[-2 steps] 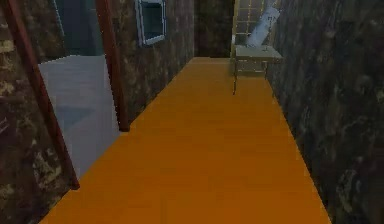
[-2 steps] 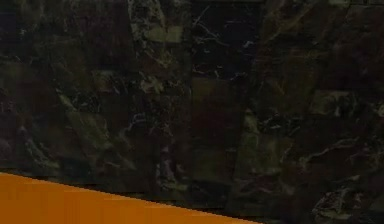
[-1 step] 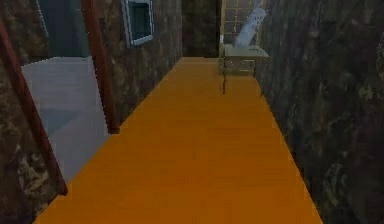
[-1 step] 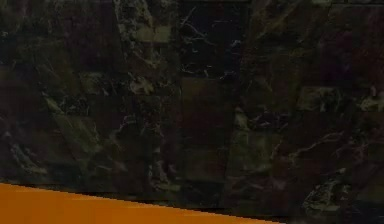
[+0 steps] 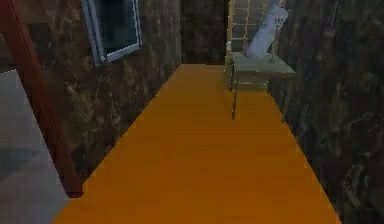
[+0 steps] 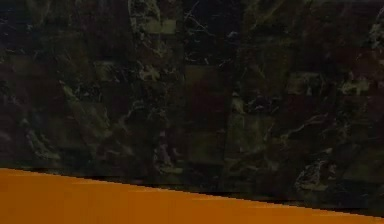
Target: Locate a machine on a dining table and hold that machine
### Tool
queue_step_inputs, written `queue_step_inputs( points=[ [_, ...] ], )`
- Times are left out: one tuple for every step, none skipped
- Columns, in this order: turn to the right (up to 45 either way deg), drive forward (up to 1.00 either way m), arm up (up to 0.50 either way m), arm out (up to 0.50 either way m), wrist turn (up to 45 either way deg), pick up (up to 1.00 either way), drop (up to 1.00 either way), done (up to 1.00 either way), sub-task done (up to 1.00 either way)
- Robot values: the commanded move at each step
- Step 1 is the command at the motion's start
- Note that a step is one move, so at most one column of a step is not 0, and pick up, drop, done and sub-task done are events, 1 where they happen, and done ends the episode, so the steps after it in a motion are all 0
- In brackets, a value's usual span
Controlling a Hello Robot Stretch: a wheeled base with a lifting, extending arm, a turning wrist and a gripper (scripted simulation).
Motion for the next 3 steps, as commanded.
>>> queue_step_inputs(
  points=[
    [0.0,1.0,0.0,0.0,0.0,0.0,0.0,0.0,0.0],
    [0.0,1.0,0.0,0.0,0.0,0.0,0.0,0.0,0.0],
    [0.0,0.45,0.0,0.0,0.0,0.0,0.0,0.0,0.0]
  ],
)
